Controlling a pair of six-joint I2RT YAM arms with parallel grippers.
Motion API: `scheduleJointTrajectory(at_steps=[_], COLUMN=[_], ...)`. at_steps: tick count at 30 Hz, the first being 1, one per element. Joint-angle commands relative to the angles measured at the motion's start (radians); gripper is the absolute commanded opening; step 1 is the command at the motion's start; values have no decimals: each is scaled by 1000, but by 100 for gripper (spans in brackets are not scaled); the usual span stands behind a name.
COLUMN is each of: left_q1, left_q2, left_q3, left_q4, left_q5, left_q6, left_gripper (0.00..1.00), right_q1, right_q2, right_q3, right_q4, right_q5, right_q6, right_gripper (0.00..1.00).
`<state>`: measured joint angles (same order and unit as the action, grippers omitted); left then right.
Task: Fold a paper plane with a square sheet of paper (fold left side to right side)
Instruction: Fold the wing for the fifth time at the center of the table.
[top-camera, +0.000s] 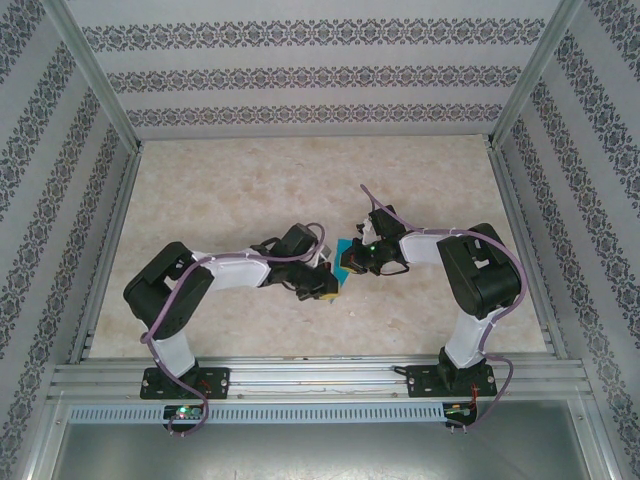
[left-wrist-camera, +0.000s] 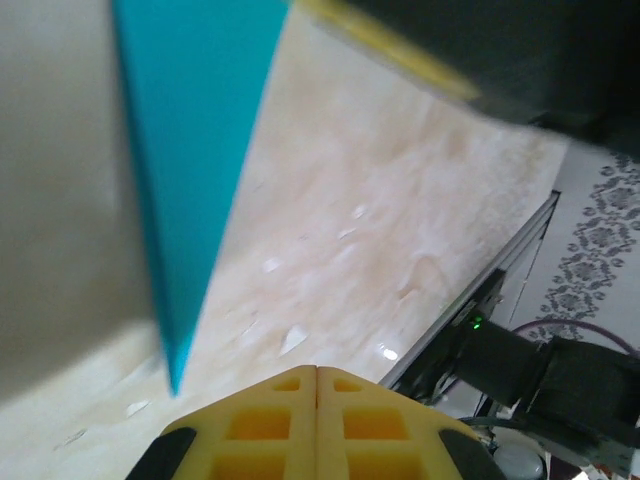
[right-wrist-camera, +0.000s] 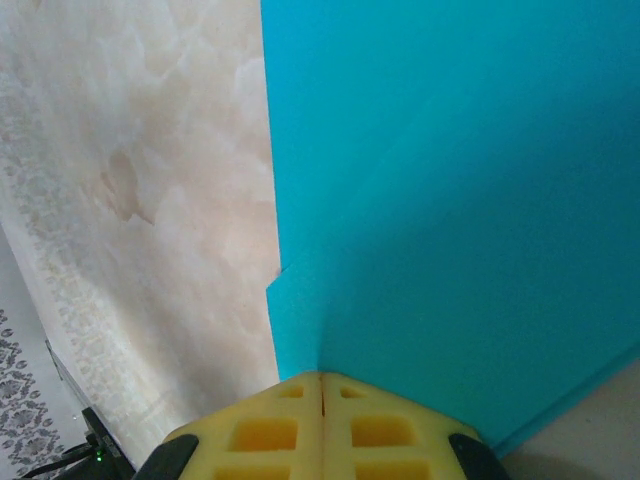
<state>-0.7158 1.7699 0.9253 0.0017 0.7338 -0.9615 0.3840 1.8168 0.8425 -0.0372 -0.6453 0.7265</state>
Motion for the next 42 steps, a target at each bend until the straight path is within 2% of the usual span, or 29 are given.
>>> scheduleJointTrajectory(at_steps=[1,9,16,27,42], left_q1=[21,23,22,-5,-30], left_q2=[38,162,198,142,73], left_q3=[48,126,90,-26,-188], left_q4=[-55,-65,-83,-108,-38], left_q5=[16,16,-14,-11,-2], left_q6=[50,86,98,115,54], left_gripper=[1,0,0,0,0], right_q1=[4,5,6,3,-4], right_q2=[71,69,63,70,95], right_q3=[-36,-34,-36,-24,-8], right_q4=[-142,-141,-145,-171,-183], right_q5=[127,122,122,138,144], right_q6=[-22,-22,-24,-44,-58], right_gripper=[0,0,0,0,0])
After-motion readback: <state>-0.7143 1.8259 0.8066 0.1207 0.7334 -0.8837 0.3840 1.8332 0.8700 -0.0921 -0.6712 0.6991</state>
